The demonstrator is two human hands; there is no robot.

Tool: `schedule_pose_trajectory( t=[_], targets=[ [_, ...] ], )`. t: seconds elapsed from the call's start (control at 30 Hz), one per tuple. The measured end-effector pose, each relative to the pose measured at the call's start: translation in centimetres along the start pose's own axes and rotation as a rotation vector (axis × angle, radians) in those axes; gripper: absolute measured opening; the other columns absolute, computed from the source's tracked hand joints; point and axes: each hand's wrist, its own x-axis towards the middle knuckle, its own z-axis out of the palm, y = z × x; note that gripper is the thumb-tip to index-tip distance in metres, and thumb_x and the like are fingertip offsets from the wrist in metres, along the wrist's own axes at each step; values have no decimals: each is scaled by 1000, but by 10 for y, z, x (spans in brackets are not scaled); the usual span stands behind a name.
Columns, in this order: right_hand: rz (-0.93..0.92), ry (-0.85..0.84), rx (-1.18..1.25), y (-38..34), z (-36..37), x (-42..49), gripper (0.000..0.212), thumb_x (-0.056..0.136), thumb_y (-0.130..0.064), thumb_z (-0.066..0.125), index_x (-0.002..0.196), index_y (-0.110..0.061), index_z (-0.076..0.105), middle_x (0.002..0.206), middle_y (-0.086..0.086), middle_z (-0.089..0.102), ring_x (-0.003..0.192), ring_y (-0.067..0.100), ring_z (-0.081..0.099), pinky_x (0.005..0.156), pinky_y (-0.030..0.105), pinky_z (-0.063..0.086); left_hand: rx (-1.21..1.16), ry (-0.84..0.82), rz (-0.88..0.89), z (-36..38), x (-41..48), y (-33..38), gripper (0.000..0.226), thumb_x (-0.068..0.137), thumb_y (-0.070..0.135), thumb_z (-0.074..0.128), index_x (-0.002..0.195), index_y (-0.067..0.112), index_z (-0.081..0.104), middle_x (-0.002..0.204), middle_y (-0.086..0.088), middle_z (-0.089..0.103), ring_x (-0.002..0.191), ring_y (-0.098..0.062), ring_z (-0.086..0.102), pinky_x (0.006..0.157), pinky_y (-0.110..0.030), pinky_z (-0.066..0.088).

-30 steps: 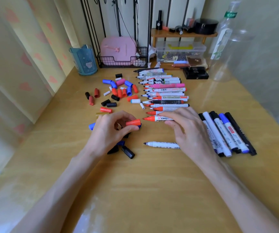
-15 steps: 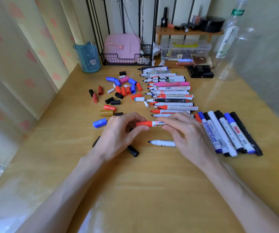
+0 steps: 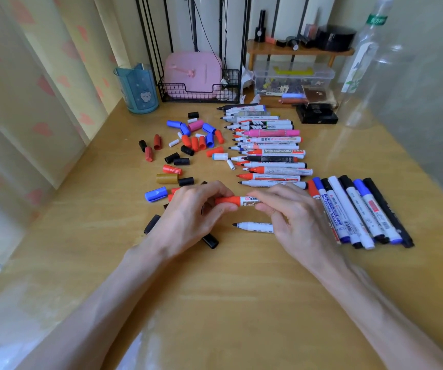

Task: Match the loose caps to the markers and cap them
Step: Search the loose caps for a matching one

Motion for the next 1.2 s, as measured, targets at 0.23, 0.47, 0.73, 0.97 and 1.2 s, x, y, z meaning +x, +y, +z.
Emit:
schedule_pose_trajectory(
  t=[0.23,0.47,0.73,0.97,1.2],
  targets=[
    [42,63,-139,-1,-15,7,21,96,-40,74,106,-23,77,101,-12,75,93,15,68,83,40,48,-66,37,-8,11,10,4,21,98,32,70,117,22,68,104,12,72,89,-17,67,73,-29,52],
    [427,206,-286,30,-57,7,12,90,-34,77,92,-22,75,82,-4,64,77,23,59,63,33,38,105,-21,110,24,19,18,40,100,37,65,137,24,57,118,13,58,107,-10,61,86,-30,54],
    [801,94,-396,56,-79,0,16,91,-37,72,101,-24,72,96,3,76,93,36,68,71,36,49,71,-116,166,66,38,46,29,102,42,62,127,28,61,113,16,59,104,-7,60,81,-34,53],
    [888,6,-401,59,-88,-3,17,90,-37,72,103,-26,71,98,1,75,97,33,68,69,31,39,63,-151,148,75,42,46,27,102,43,61,126,30,63,113,18,61,105,-5,61,80,-38,55],
    [869,21,-402,56,-88,-3,19,91,-35,71,107,-25,70,99,1,74,93,33,67,68,31,38,63,-130,126,66,39,40,24,102,40,62,124,29,65,112,18,62,105,-9,62,80,-22,48]
  ],
)
